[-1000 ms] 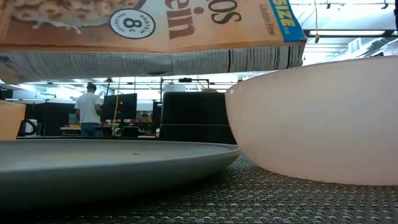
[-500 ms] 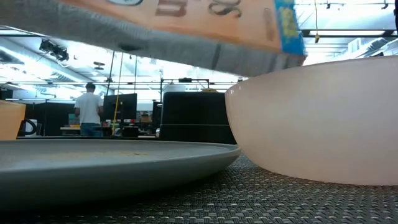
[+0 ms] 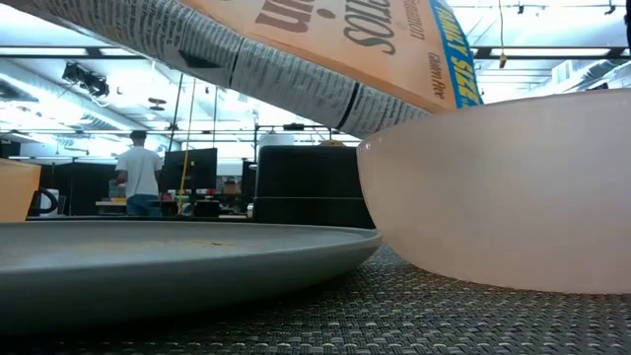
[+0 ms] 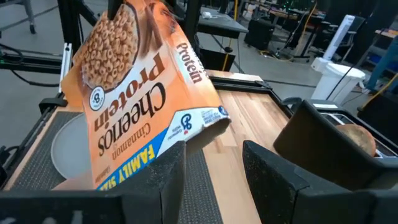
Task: Arrange a breakfast setting
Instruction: Pour the cereal from the cereal box into the pink bowl
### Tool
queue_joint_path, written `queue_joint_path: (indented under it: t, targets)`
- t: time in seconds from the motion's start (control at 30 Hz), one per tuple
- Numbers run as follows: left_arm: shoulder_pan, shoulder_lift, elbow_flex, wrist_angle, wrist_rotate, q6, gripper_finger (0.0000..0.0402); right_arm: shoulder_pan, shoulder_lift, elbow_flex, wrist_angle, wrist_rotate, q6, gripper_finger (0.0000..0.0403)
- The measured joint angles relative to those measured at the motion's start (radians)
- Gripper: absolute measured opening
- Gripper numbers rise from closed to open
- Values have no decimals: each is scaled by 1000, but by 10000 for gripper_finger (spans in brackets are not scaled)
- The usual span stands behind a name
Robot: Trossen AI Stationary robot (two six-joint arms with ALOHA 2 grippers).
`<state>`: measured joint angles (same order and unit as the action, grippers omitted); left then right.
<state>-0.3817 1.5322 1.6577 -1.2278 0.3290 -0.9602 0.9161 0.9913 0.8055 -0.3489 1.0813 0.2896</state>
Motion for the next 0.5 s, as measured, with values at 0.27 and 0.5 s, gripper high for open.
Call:
queue_joint_path:
  t: [0.27,0.5]
  targets:
    - [2,1,0,-3,-37,61,196,0,0,0,-1,0,-5,167]
    - [-19,2,-2,16,-65,82,196,0,0,0,19,5,-3,167]
